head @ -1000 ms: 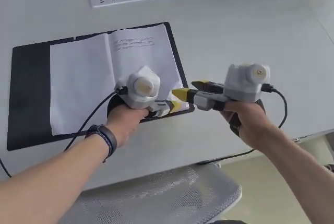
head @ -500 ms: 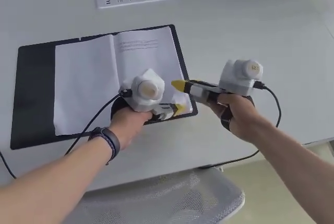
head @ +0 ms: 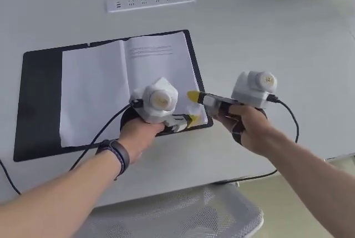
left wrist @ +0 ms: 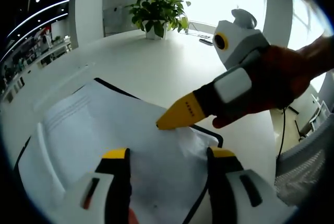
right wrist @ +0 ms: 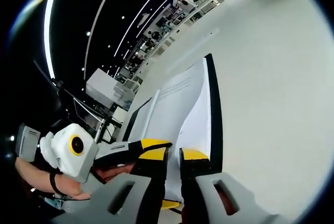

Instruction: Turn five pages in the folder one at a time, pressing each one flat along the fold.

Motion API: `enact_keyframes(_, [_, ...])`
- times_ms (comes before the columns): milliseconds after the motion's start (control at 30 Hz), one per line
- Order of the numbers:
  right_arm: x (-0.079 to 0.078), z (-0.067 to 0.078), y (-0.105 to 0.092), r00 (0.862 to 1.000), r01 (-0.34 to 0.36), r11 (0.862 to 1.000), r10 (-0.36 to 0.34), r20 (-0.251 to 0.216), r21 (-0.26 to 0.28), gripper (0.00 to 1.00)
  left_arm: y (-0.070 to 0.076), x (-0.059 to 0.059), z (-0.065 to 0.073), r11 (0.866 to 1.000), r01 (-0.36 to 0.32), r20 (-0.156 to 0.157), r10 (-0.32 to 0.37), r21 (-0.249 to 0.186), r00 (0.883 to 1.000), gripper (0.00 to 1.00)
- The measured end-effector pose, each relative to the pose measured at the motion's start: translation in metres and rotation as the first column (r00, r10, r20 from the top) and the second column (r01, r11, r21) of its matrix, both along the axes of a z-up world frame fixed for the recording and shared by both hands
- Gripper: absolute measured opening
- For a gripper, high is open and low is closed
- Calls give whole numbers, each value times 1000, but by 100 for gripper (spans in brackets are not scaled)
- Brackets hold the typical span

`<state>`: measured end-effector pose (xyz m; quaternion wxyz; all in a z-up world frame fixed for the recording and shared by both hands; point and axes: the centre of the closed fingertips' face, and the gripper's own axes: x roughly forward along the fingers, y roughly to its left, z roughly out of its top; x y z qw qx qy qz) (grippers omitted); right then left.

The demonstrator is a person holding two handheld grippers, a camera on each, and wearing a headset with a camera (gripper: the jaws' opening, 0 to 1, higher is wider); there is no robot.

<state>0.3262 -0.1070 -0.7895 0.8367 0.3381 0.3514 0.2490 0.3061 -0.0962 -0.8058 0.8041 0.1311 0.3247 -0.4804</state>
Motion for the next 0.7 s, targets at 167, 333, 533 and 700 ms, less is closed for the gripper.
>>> enact_keyframes(167, [0,2,-1,1000,3,1000,-3,3,4,5,0,0,0,1000,7,-4,-7,1,1000,60])
enact_keyframes(333, [0,3,-2,1000,10,1000,-10,6,8,4,0,-1,0,1000,7,-7,-7,0,1000,60])
enact_keyframes(533, [-2,6,-4,1000,21,1000,-22,5,15,1,-2,-3,2,1000,14,-31,-14,-6,999,64])
enact_keyframes(700, [-1,8,-5,1000,21,1000,-21,9,15,0,1,-6,9,1000,17,-36,-17,-10,999,66])
